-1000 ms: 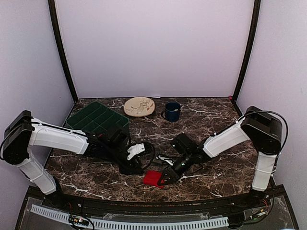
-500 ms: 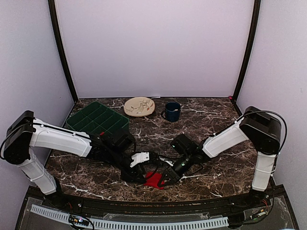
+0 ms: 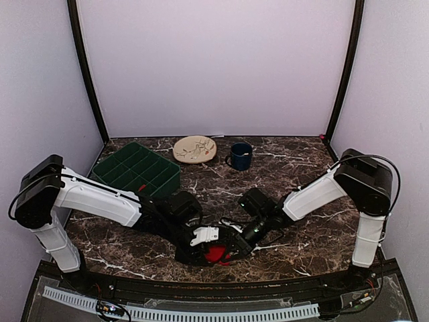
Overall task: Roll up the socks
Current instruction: Roll the sock at the center of the board.
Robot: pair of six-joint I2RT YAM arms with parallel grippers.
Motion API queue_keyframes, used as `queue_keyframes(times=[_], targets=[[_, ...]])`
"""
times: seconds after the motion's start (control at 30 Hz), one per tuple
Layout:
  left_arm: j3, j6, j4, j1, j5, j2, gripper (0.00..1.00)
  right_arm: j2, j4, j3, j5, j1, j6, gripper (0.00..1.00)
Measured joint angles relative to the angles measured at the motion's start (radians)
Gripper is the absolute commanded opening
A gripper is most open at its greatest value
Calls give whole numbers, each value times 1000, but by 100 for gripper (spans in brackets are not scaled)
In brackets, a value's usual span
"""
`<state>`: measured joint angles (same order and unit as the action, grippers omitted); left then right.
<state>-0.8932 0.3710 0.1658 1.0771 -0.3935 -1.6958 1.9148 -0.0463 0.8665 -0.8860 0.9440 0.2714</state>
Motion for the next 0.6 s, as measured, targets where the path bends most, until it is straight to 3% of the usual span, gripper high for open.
queue_keyframes(times=[0.3, 0.6], targets=[[-2, 19, -32, 10, 95, -1, 47, 1, 6, 0, -10, -1, -3, 0], [-2, 37, -37, 15, 93, -14, 42, 5, 16, 2, -21, -2, -5, 0]])
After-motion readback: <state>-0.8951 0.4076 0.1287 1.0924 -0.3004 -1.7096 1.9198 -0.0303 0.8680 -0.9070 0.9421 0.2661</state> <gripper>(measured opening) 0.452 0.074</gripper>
